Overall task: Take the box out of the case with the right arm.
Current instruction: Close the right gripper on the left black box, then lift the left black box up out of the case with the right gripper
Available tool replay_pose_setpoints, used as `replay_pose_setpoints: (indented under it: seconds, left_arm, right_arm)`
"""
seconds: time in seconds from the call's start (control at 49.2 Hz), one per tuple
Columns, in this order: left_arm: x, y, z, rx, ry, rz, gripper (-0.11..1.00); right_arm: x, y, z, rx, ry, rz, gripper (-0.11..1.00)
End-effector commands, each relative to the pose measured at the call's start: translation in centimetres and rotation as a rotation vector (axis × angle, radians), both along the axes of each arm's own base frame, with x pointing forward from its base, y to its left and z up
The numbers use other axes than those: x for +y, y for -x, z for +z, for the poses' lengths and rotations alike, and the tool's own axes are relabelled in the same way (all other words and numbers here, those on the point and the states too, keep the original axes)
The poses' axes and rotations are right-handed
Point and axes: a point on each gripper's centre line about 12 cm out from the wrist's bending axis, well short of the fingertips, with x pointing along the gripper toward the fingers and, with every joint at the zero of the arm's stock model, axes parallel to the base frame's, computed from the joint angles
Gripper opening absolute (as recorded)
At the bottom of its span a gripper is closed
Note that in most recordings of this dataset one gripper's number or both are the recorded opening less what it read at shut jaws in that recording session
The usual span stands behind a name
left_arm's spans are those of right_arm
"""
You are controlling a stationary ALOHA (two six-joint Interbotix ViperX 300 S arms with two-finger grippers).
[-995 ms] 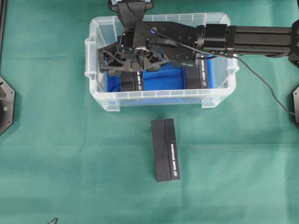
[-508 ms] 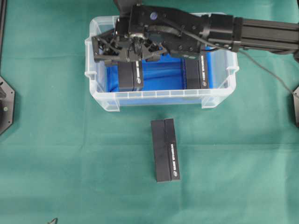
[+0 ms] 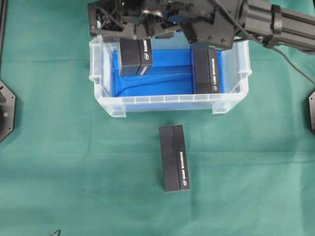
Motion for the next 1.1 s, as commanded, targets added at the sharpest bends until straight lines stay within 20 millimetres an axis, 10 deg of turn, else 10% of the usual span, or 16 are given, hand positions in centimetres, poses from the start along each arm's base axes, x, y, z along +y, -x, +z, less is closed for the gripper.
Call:
replay_pose_setpoints:
  seconds: [0.0, 1.076]
  left_arm:
    - [-0.05, -0.01, 0.43, -0.014, 0.0, -0.002, 0.0]
    - [-0.03, -0.07, 0.36, -0.012, 0.001, 0.001, 0.0]
  right_arm:
    - [0.5, 1.77, 4.77, -0.101, 0.027, 0.004, 0.68]
    - [0.97, 1.68, 4.85, -0.103, 0.03, 0.012, 0.68]
